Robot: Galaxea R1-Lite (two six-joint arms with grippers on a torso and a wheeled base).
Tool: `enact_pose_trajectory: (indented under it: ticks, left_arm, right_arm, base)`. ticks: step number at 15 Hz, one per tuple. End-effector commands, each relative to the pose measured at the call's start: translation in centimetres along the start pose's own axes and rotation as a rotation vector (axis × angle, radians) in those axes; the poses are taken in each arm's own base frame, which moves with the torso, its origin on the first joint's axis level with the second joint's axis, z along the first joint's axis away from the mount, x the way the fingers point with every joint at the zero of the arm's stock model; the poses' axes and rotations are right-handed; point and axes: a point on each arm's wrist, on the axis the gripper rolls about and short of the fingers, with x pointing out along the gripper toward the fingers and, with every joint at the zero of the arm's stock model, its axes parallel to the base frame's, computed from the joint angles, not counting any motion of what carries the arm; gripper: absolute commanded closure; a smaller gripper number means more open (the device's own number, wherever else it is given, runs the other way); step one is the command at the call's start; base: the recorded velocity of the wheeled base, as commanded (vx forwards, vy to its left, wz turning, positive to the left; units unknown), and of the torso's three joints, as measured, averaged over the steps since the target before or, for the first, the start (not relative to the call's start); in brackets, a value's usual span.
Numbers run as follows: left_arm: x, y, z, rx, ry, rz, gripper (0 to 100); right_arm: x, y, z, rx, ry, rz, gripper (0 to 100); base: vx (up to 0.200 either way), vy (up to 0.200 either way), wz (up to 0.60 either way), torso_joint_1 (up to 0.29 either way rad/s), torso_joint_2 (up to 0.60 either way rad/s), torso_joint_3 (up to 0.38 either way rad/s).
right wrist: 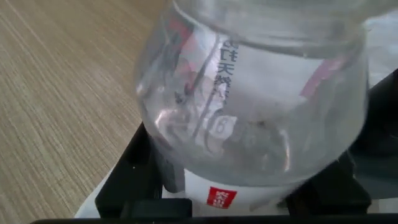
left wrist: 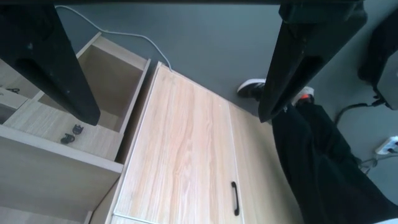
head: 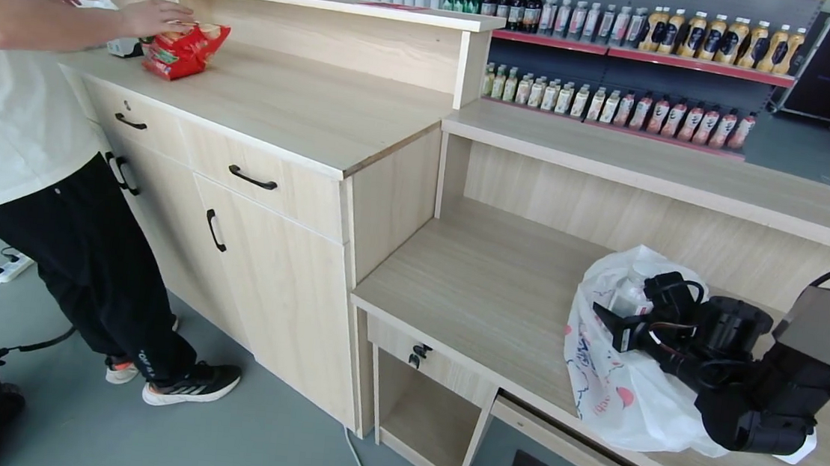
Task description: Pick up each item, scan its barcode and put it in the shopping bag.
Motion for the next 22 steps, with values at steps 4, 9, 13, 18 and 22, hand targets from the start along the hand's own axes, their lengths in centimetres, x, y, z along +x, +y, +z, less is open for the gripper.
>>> enact_pose_trajectory:
  ticks: [4,9,13,18,22]
  left_arm:
    - [0.0,0.0,0.0,0.0,0.0,0.001,0]
    - [0.0,0.0,0.0,0.0,0.0,0.001,0]
    - [0.0,0.0,0.0,0.0,0.0,0.001,0]
    - [0.0,0.0,0.0,0.0,0.0,0.001,0]
    - [0.0,0.0,0.0,0.0,0.0,0.001,0]
  right_arm:
    - [-0.7,-1.0,1.1,0.001,-0.014,0.004,0]
    - [-4.2,-1.7,7.4,0.025,0.035,0.041,0]
    - [-5.7,-2.1,10.9,-0.014,-0.06,0.029,0]
    - [-10.8,-3.8,16.6,-0.282,-0.166,-0.084,0]
    - [-13.5,-6.8,21.3,-0.317,-0.141,-0.231,0]
  base:
    - [0.0,0.0,0.0,0.0,0.0,0.0]
    - [0.0,0.0,0.0,0.0,0.0,0.0]
    - [0.0,0.0,0.0,0.0,0.0,0.0]
    - [0.0,0.0,-0.24,0.0,0.0,0.001]
    - [0.0,0.0,-0.6,0.005,0.0,0.005]
